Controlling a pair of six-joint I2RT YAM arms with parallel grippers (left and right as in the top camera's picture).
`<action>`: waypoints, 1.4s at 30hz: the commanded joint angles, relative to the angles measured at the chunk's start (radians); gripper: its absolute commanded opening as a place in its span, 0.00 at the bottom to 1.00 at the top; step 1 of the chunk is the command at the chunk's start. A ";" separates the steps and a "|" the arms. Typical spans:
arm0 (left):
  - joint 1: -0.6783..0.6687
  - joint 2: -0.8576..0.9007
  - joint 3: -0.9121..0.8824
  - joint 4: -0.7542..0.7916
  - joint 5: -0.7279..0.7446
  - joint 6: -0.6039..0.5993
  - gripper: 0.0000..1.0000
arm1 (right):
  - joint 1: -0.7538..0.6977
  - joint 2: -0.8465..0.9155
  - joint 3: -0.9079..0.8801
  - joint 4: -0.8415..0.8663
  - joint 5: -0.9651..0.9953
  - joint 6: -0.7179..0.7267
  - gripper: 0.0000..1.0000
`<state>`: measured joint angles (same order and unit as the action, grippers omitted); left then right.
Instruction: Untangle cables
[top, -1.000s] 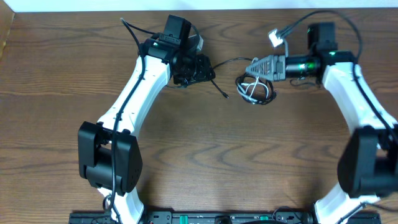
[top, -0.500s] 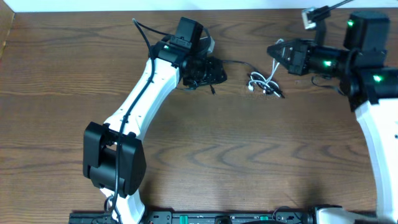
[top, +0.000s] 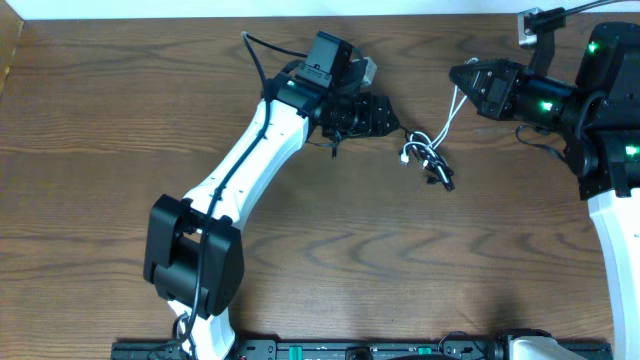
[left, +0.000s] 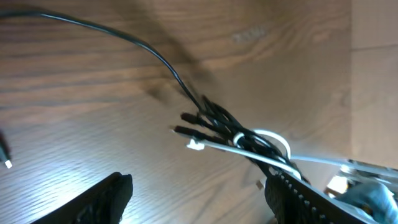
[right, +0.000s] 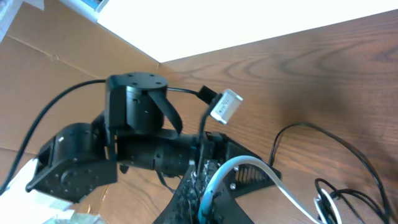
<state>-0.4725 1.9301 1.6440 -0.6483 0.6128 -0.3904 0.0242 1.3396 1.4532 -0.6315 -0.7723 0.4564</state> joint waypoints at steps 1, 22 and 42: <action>-0.010 0.058 -0.004 0.008 0.102 -0.032 0.73 | -0.006 -0.018 0.020 -0.010 0.008 0.006 0.01; -0.025 0.220 -0.004 0.269 0.380 -0.226 0.78 | -0.011 -0.017 0.020 -0.042 0.044 -0.010 0.01; -0.121 0.322 -0.004 0.509 0.476 -0.352 0.56 | -0.010 -0.017 0.020 -0.063 0.063 -0.035 0.01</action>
<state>-0.5694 2.2410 1.6436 -0.1459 1.0565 -0.7422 0.0204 1.3396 1.4532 -0.6930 -0.7166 0.4397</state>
